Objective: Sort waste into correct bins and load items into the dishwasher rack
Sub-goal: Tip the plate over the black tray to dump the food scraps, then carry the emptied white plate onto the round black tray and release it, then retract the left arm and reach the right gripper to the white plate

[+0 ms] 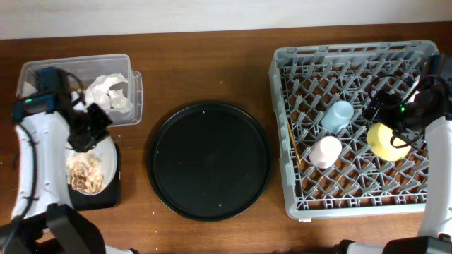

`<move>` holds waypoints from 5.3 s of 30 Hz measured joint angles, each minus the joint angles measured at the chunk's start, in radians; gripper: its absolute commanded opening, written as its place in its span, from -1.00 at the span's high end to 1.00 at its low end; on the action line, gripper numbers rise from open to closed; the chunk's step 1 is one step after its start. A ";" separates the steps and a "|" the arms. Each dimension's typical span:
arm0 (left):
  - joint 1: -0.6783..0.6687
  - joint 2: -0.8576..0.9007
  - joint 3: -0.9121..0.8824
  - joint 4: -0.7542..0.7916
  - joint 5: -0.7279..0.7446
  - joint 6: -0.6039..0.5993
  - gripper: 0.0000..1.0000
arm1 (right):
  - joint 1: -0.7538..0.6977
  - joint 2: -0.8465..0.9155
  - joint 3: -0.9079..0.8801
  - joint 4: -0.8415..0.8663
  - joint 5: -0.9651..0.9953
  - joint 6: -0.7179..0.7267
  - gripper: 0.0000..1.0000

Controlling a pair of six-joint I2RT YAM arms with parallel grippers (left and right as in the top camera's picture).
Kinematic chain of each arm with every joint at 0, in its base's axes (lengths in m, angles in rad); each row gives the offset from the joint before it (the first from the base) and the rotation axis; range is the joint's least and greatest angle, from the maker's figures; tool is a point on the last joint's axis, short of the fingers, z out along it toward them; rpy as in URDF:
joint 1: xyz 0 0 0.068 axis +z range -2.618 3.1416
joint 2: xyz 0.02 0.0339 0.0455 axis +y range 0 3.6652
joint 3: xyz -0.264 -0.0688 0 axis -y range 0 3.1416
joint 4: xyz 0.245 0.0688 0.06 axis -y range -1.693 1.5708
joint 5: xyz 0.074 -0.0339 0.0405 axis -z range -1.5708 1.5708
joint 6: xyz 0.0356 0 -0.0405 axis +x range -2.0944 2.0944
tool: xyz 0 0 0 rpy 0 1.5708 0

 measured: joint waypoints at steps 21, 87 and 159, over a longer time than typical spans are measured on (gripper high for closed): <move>0.462 -0.002 -0.050 0.064 0.669 0.138 1.00 | 0.000 0.000 0.000 0.000 0.000 0.000 -0.97; 0.487 -0.100 -0.188 -0.351 1.062 0.620 1.00 | 0.000 0.000 0.000 0.000 0.000 0.000 -0.97; -0.475 -0.428 0.003 -0.245 -0.382 -0.040 -0.98 | 0.539 0.003 -0.002 -0.023 -0.354 -0.076 -0.86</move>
